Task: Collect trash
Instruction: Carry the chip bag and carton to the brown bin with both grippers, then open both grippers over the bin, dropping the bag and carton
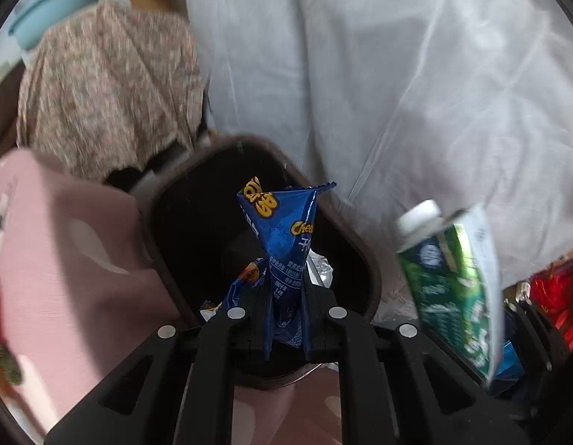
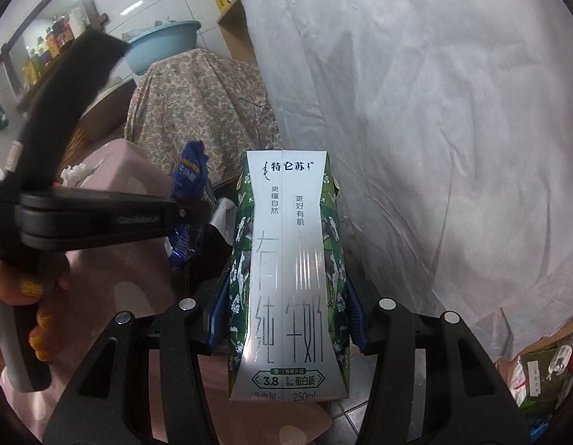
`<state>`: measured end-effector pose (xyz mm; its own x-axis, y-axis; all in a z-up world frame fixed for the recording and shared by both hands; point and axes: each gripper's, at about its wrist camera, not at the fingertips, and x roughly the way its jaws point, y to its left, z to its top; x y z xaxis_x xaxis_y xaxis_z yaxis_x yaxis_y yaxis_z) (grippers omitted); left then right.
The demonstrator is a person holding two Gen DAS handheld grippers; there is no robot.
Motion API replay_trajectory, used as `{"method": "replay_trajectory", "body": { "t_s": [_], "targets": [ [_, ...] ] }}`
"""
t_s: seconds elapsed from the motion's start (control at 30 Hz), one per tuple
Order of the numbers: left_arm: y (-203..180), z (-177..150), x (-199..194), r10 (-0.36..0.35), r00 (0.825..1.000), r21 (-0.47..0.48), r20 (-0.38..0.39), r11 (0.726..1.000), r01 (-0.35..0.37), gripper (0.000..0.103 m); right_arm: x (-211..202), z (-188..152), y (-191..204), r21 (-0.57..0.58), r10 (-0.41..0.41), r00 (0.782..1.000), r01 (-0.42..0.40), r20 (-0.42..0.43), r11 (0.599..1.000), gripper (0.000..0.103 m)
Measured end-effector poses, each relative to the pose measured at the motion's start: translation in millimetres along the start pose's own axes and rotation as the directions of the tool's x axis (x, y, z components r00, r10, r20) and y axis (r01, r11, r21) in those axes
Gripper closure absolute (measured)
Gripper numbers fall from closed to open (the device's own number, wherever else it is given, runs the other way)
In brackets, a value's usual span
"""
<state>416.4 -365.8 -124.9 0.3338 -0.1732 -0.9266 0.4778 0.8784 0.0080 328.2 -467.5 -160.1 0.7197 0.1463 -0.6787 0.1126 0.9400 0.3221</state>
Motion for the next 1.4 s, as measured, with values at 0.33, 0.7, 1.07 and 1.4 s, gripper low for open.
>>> {"method": "replay_trajectory", "body": {
  "t_s": [0.33, 0.7, 1.07, 1.4],
  "targets": [
    [-11.4, 8.6, 6.4, 0.062, 0.998, -0.027, 0.001, 0.998, -0.062, 0.027, 17.7, -1.5, -3.9, -0.006, 0.025, 0.998, -0.025, -0.05, 1.0, 0.051],
    [22.7, 19.7, -53.7, 0.021, 0.979, -0.104, 0.203, 0.995, 0.0, 0.017, 81.0, 14.8, 30.3, -0.055, 0.076, 0.983, -0.086, -0.167, 0.995, 0.051],
    [39.8, 18.6, -73.8, 0.023, 0.968, -0.1, 0.252, 0.995, 0.002, 0.016, 161.1, 13.6, 62.0, -0.094, 0.016, 0.933, -0.053, -0.36, 0.994, 0.051],
    [49.4, 9.1, -81.3, 0.022, 0.964, -0.1, 0.265, 0.995, 0.004, 0.016, 171.3, 17.6, 59.1, -0.017, 0.034, 0.929, -0.043, -0.369, 0.999, 0.031]
  ]
}}
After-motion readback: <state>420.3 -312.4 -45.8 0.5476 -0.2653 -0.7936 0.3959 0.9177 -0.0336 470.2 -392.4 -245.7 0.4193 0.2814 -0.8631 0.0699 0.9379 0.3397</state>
